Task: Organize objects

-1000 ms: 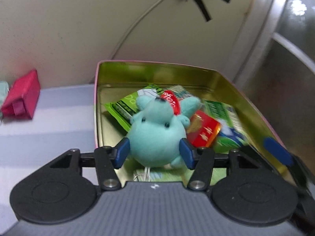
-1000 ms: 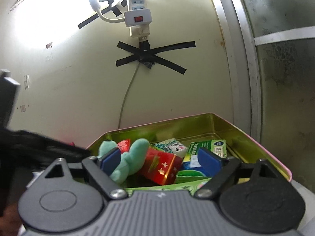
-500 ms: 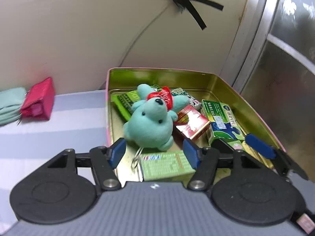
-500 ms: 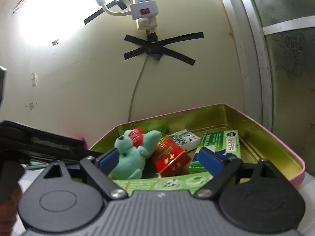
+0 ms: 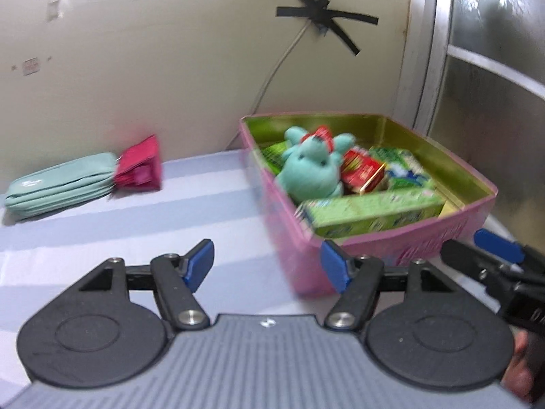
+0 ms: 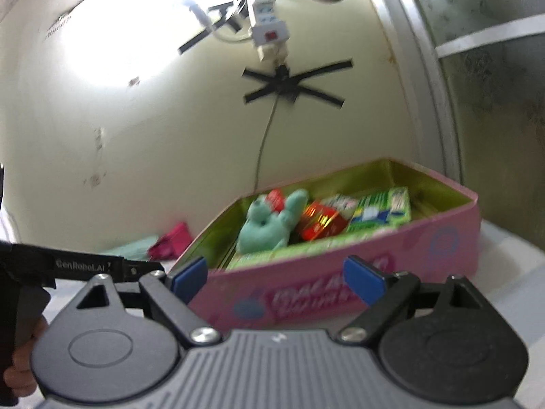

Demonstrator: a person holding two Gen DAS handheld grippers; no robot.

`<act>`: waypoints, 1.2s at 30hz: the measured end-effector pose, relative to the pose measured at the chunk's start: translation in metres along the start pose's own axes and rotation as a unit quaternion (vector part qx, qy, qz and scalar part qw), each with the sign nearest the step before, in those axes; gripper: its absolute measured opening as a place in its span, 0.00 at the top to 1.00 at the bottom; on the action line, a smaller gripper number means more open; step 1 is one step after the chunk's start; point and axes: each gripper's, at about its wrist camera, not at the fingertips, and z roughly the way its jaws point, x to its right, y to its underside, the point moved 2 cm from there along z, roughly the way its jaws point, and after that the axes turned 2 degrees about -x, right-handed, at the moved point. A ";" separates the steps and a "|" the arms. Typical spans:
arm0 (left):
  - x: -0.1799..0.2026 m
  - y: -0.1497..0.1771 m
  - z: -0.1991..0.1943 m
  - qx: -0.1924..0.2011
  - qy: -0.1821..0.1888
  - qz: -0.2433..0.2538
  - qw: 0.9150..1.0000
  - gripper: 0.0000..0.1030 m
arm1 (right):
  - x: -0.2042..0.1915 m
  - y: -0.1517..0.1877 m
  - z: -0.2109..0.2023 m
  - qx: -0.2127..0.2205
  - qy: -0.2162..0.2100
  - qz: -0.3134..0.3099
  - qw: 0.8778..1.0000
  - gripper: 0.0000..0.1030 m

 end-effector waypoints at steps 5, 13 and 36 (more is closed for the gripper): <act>-0.038 0.020 -0.004 -0.014 -0.029 -0.013 0.999 0.31 | -0.032 0.013 0.014 -0.053 -0.033 -0.006 0.998 0.12; -0.110 0.039 -0.010 -0.021 -0.086 -0.044 0.995 0.31 | -0.100 0.036 0.050 -0.132 -0.089 -0.047 0.986 0.12; -0.271 0.070 -0.016 0.004 -0.170 -0.185 0.968 0.24 | -0.238 0.014 0.179 -0.222 -0.156 -0.118 0.955 0.13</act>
